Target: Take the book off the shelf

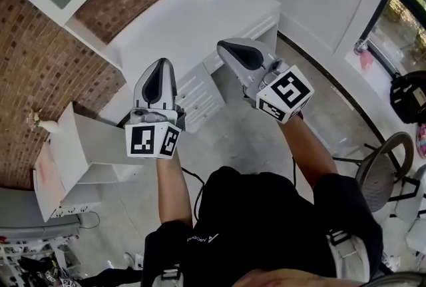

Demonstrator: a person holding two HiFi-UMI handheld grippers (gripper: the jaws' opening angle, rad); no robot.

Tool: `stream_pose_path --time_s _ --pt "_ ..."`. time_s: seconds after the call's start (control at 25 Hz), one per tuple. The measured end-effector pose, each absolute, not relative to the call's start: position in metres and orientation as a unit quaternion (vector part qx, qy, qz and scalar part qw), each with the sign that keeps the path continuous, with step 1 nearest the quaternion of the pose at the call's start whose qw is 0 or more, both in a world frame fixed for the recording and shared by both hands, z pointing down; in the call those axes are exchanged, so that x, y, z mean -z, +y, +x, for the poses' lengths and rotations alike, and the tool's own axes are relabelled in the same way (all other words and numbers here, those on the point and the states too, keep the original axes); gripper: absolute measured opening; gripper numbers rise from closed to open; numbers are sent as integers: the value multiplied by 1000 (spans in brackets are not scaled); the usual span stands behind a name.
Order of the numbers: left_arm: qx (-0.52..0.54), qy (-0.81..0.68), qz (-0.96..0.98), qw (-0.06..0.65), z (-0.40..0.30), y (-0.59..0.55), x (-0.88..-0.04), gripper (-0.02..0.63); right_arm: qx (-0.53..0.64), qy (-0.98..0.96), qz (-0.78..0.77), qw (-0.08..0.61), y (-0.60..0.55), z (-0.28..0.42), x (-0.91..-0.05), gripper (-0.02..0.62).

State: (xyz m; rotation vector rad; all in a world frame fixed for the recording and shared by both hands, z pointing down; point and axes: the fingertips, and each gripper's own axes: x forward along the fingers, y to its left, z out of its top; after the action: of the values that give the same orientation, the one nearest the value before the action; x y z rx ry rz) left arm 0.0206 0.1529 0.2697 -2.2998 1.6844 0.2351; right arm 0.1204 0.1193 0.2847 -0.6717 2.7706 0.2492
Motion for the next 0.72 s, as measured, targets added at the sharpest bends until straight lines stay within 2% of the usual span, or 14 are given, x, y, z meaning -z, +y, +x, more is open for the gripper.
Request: stream_pose_path --time_s 0.4,0.72 --pt "-101 581 -794 144 -7 72 -257 -3 -88 960 -227 138 40 91 -265 2" --pt "-117 578 -794 151 -78 -30 -254 -3 -93 959 -237 127 -68 22 -246 2"
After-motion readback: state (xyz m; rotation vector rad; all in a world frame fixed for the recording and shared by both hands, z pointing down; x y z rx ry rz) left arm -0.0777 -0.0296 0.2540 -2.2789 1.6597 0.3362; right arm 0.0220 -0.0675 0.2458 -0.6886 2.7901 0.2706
